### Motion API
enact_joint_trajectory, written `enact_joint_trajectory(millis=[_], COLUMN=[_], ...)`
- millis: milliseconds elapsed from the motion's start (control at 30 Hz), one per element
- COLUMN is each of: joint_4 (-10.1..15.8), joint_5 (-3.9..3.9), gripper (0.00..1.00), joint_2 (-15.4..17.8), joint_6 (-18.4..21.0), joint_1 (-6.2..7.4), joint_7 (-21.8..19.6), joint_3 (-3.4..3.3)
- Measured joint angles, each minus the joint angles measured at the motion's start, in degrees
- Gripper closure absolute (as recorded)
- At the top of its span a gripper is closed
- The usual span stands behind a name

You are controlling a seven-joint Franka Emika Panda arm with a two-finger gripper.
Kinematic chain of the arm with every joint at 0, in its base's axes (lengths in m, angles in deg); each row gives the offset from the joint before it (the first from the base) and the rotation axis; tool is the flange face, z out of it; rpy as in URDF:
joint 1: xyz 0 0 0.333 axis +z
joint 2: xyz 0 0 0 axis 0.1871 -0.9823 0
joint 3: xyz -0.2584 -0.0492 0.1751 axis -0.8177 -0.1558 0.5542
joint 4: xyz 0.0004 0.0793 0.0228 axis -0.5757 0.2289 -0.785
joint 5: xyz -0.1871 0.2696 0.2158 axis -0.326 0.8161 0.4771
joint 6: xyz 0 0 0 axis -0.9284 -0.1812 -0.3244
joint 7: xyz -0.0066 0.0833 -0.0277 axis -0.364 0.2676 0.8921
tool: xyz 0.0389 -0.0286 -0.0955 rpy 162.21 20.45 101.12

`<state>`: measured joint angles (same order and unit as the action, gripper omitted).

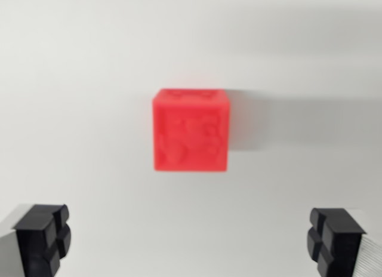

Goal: Destack cube

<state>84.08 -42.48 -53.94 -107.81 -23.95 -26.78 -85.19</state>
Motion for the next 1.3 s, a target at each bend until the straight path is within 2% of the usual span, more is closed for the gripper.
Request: enact_joint_trajectory(millis=[233,500,933,1300], joint_4=[-0.83,-2.38,-5.46,-7.72], joint_5=[-1.72,-2.9,-3.79,-3.98], gripper=[0.0,0.0,0.0,0.0], joint_2=[4.64,8.94,13.79,16.01], joint_6=[5.38,11.11,18.97,23.41], joint_1=[-0.24,-0.27,-0.27,-0.27], joint_7=[-1.25,-2.21,-3.0,-3.27], joint_3=[0.0,0.05,0.35,0.68])
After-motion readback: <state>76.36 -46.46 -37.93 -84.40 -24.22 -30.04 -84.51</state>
